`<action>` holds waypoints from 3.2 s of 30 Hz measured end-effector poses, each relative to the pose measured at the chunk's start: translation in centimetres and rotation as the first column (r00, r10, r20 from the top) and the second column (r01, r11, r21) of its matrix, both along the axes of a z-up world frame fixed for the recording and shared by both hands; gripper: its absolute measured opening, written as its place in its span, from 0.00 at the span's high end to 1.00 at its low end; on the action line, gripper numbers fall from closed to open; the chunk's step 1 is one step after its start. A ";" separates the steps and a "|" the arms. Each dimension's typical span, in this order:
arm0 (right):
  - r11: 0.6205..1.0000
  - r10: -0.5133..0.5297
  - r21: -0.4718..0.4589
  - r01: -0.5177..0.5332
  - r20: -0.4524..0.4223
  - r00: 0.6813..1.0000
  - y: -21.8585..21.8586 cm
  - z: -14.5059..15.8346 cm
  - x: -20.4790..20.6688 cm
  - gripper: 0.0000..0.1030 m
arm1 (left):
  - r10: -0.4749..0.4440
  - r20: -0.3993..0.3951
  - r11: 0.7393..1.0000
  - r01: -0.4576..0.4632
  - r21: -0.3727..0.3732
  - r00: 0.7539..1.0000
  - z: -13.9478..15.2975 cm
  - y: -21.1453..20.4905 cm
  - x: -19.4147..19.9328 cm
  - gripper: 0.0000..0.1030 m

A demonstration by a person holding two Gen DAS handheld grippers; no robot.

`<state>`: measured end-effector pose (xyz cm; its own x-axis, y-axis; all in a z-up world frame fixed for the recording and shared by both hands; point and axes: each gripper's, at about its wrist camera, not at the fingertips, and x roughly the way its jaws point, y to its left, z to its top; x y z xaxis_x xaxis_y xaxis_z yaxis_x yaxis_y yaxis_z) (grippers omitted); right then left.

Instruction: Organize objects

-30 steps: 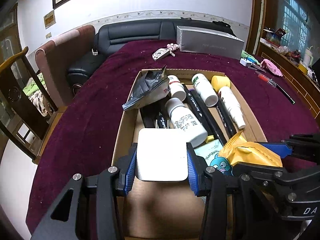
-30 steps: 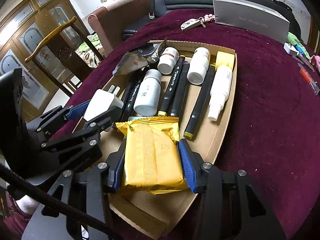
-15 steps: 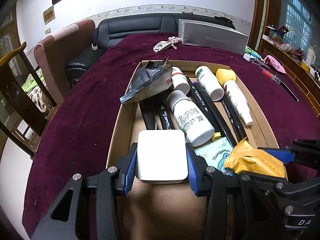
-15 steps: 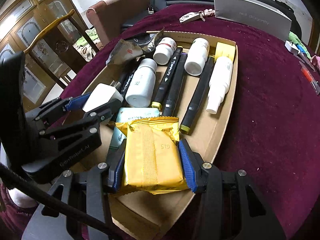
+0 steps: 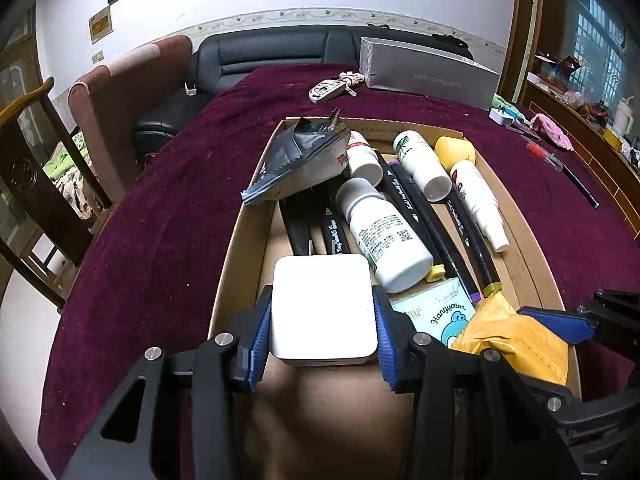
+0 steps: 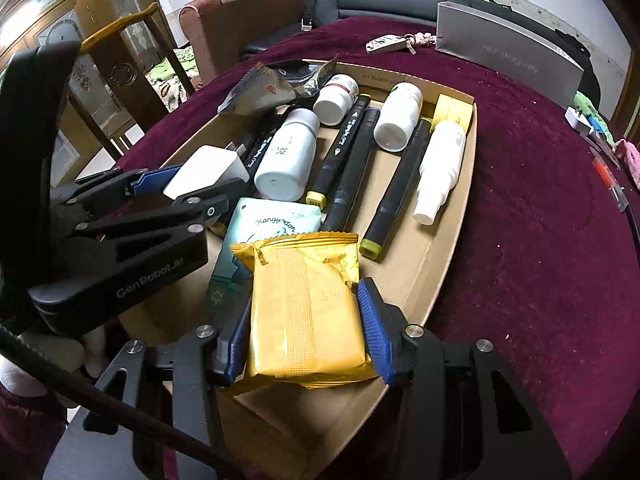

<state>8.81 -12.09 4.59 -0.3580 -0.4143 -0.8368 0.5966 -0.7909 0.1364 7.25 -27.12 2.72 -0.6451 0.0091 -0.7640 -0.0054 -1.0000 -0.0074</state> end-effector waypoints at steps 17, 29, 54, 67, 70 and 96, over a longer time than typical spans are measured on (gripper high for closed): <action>0.994 -0.041 -0.101 0.040 -0.010 0.999 2.3 2.2 0.5 0.42 | 0.042 -0.066 0.999 -0.041 0.011 0.997 3.4 -0.6 1.7 0.55; 0.963 -0.162 -0.221 0.155 -0.013 0.987 8.8 3.9 0.6 0.41 | -0.019 -0.253 0.985 0.061 0.159 0.967 9.2 2.6 5.0 0.44; 0.803 -0.555 -0.205 0.559 0.084 0.828 29.2 3.2 -13.7 0.38 | -0.410 0.027 0.901 0.400 0.166 0.912 -0.6 24.1 -0.8 0.43; 0.853 -0.521 -0.024 0.522 0.022 0.853 26.5 2.8 -24.5 0.38 | -0.456 0.059 0.864 0.426 0.269 0.888 -1.3 24.0 -1.1 0.10; 0.853 -0.511 0.094 0.513 -0.041 0.858 24.8 2.4 -27.9 0.38 | -0.462 0.060 0.862 0.431 0.268 0.885 -1.3 24.2 -1.1 0.09; 0.989 -0.142 0.016 0.148 0.397 0.907 21.6 -0.7 -14.6 0.74 | -0.474 0.068 0.857 0.443 0.262 0.878 -1.6 24.5 -2.0 0.04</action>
